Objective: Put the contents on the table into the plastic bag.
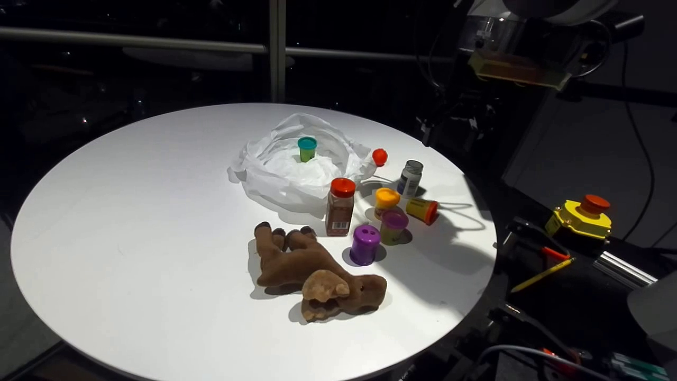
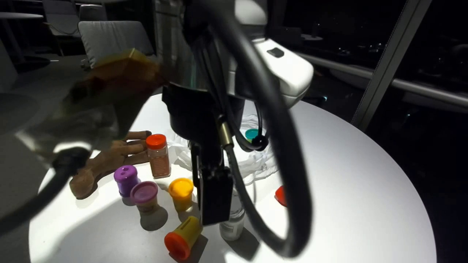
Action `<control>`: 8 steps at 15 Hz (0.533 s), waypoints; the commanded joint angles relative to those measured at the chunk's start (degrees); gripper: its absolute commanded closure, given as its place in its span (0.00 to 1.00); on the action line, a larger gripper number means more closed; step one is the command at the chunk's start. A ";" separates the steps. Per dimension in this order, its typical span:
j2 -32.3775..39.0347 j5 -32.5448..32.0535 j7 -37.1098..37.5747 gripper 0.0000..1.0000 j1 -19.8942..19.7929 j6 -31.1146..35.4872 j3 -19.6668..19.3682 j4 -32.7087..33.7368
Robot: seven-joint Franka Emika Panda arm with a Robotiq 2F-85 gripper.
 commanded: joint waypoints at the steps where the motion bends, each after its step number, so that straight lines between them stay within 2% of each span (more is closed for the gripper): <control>1: 3.93 1.01 -0.27 0.00 0.43 5.22 2.27 0.69; 5: 8.83 -0.21 1.47 0.00 1.62 9.73 2.84 2.53; 8: 11.77 -2.37 3.88 0.00 2.97 13.29 1.41 3.73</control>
